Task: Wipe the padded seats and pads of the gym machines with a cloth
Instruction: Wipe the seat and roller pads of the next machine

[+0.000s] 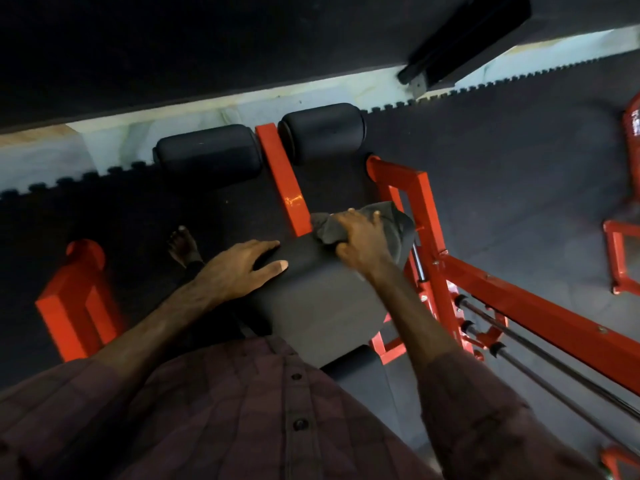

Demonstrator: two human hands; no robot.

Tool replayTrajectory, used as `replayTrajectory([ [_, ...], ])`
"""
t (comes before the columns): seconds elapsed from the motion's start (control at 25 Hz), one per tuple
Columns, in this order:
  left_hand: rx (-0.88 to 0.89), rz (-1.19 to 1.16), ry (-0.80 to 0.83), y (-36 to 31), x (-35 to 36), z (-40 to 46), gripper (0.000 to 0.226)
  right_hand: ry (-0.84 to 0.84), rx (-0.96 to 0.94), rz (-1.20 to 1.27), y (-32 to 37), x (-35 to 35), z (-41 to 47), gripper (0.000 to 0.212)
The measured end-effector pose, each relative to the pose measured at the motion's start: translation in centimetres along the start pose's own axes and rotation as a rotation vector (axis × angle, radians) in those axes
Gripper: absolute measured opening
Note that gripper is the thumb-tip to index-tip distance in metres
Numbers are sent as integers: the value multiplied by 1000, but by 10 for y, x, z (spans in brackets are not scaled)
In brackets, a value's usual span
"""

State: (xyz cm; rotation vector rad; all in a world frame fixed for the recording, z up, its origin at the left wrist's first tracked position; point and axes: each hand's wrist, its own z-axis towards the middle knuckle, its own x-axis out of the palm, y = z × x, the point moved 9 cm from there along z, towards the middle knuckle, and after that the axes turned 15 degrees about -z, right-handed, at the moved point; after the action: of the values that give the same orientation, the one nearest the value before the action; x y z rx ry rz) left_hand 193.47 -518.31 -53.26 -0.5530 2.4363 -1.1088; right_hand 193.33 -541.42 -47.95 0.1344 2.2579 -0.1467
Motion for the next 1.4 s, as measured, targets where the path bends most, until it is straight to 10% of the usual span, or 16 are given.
replayTrajectory([
  [0.84,92,-281,-346,43,-11,-73,55,-113,80,-53,52,5,-19,67],
  [1.08,133,-431,-507,56,-6,-82,53,-69,-175,24,127,19,-36,76],
  [1.2,84,-600,-543,68,4,-89,52,-96,-13,-19,104,10,-28,70],
  [1.4,-9,-986,-572,95,29,-101,77,-45,-284,5,195,34,-45,52],
])
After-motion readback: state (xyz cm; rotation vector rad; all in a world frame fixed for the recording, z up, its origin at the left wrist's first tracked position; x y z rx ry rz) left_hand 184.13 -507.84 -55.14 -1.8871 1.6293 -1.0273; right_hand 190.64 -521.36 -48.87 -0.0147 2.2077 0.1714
